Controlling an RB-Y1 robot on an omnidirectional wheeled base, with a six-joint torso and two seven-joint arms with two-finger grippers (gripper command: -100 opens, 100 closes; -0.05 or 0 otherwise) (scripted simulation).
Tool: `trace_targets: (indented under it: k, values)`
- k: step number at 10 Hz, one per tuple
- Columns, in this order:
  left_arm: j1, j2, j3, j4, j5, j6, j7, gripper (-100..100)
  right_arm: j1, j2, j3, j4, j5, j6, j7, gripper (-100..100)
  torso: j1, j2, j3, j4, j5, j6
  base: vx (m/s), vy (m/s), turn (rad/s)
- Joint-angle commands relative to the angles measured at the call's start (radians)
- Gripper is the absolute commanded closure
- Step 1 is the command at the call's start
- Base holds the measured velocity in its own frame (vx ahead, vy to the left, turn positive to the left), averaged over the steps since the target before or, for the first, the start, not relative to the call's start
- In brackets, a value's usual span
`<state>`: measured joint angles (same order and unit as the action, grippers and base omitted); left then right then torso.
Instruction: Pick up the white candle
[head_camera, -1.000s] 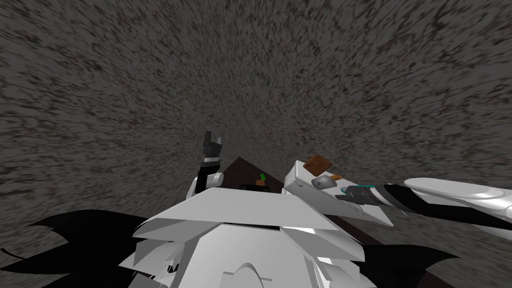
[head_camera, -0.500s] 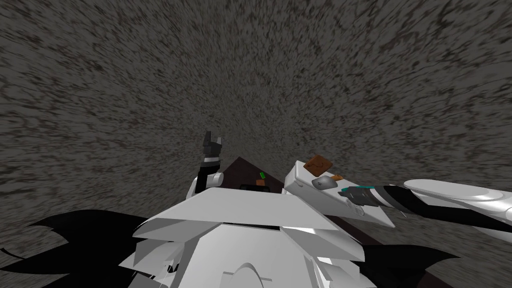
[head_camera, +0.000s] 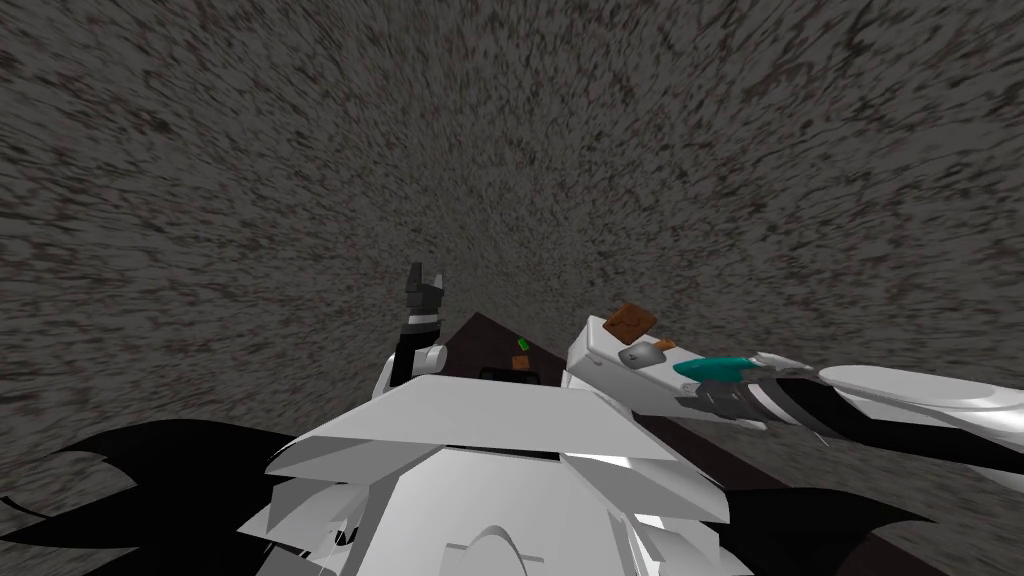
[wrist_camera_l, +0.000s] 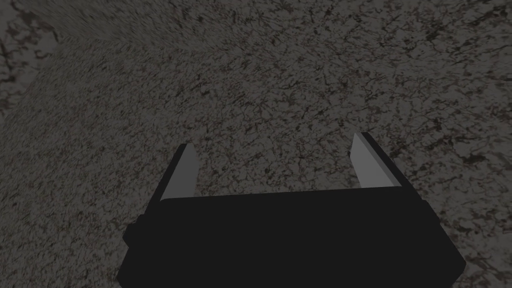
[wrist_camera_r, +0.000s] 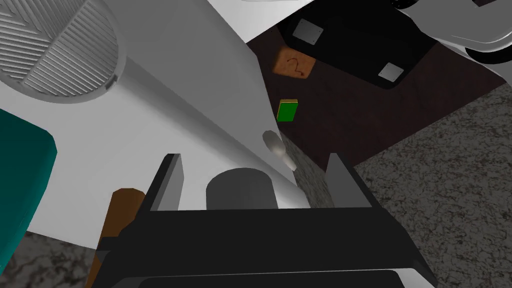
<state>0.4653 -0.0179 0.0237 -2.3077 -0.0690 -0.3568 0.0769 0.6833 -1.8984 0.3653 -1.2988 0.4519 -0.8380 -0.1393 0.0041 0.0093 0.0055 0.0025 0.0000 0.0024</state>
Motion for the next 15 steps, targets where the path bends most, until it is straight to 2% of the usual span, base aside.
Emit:
trace_targets:
  k: [1, 2, 3, 4, 6, 7, 8, 11, 12, 13, 15]
  values:
    - [0.000, 0.000, 0.000, 0.000, 0.000, 0.000, 0.000, 0, -0.011, 0.020, -0.010, 0.018, 0.035, -0.021, -0.018, -100, 0.000, 0.000, 0.000, 0.000, 0.000, 0.000, -0.097, 0.029, -0.055]
    - [0.000, 0.000, 0.000, 0.000, 0.000, 0.000, 0.000, 0, 0.006, 0.028, -0.021, 0.034, 0.039, -0.039, -0.023, -100, -0.001, -0.002, -0.001, 0.000, 0.000, -0.001, -0.076, 0.026, -0.097]
    - [0.000, 0.000, 0.000, 0.000, 0.000, 0.000, 0.000, 0, 0.006, 0.028, -0.021, 0.034, 0.039, -0.039, -0.023, -100, -0.001, -0.003, -0.001, -0.001, 0.000, 0.000, -0.052, 0.022, -0.054]
    - [0.000, 0.000, 0.000, 0.000, 0.000, 0.000, 0.000, 0, -0.004, -0.013, -0.018, 0.016, 0.033, -0.034, -0.020, -100, -0.001, -0.004, -0.002, -0.001, 0.000, -0.001, 0.010, 0.003, 0.093]
    - [0.000, 0.000, 0.000, 0.000, 0.000, 0.000, 0.000, 0, -0.037, -0.046, -0.007, -0.012, 0.020, -0.018, -0.025, -100, -0.002, -0.014, -0.008, -0.003, 0.000, -0.002, 0.105, -0.012, 0.112]
    - [0.000, 0.000, 0.000, 0.000, 0.000, 0.000, 0.000, 0, -0.037, -0.046, -0.007, -0.012, 0.020, -0.018, -0.025, -100, -0.003, -0.018, -0.010, -0.004, -0.001, -0.003, 0.118, -0.008, 0.048]
    - [0.000, 0.000, 0.000, 0.000, 0.000, 0.000, 0.000, 0, -0.058, -0.065, -0.001, -0.032, 0.010, -0.010, -0.028, -100, -0.003, -0.018, -0.011, -0.004, -0.001, -0.002, 0.113, 0.003, 0.057]
    - [0.000, 0.000, 0.000, 0.000, 0.000, 0.000, 0.000, 0, -0.065, -0.064, -0.006, -0.033, 0.018, -0.014, -0.036, -100, -0.002, -0.013, -0.007, -0.003, 0.000, -0.002, 0.026, 0.005, 0.008]
    - [0.000, 0.000, 0.000, 0.000, 0.000, 0.000, 0.000, 0, -0.065, -0.066, -0.006, -0.034, 0.016, -0.013, -0.035, 0, -0.002, -0.011, -0.006, -0.003, 0.000, -0.001, 0.000, 0.000, 0.000]
    - [0.000, 0.000, 0.000, 0.000, 0.000, 0.000, 0.000, 0, -0.060, -0.036, 0.002, -0.028, 0.026, 0.002, -0.024, -100, -0.002, -0.010, -0.006, -0.002, -0.001, -0.001, 0.005, -0.005, 0.044]
    - [0.000, 0.000, 0.000, 0.000, 0.000, 0.000, 0.000, 0, -0.058, -0.022, 0.006, -0.025, 0.030, 0.009, -0.019, -100, -0.003, -0.010, -0.006, -0.002, -0.001, -0.001, 0.008, -0.003, 0.039]
